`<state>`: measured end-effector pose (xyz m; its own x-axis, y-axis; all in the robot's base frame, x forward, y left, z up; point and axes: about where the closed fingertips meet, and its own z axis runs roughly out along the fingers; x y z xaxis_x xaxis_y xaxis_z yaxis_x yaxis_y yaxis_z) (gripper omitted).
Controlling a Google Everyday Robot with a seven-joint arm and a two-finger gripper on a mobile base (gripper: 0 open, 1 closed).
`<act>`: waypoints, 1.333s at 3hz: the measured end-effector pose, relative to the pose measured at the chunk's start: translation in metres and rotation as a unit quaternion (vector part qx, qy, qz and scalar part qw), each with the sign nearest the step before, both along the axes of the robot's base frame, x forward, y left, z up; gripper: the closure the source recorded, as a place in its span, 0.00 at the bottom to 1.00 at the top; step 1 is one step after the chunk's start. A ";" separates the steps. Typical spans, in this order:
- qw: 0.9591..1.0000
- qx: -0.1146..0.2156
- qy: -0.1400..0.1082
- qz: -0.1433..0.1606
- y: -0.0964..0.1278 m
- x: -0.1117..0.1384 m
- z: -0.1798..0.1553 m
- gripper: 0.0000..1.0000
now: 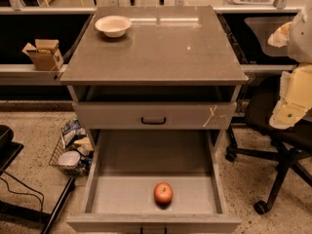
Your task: Pick apple from middle drawer and place on counter
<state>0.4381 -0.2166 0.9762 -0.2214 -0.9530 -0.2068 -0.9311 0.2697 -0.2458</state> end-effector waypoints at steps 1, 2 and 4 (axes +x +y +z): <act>1.000 0.000 0.000 0.000 0.000 0.000 0.000 0.00; 1.000 -0.001 -0.005 0.005 0.007 0.002 -0.016 0.00; 0.999 0.005 -0.007 0.041 0.032 -0.001 -0.119 0.00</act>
Offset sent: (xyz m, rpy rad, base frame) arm 0.0085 0.0281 -0.0765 -0.0049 -0.0279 0.0475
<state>0.4370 -0.1845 0.8575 -0.1390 -0.9657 -0.2194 -0.9466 0.1946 -0.2569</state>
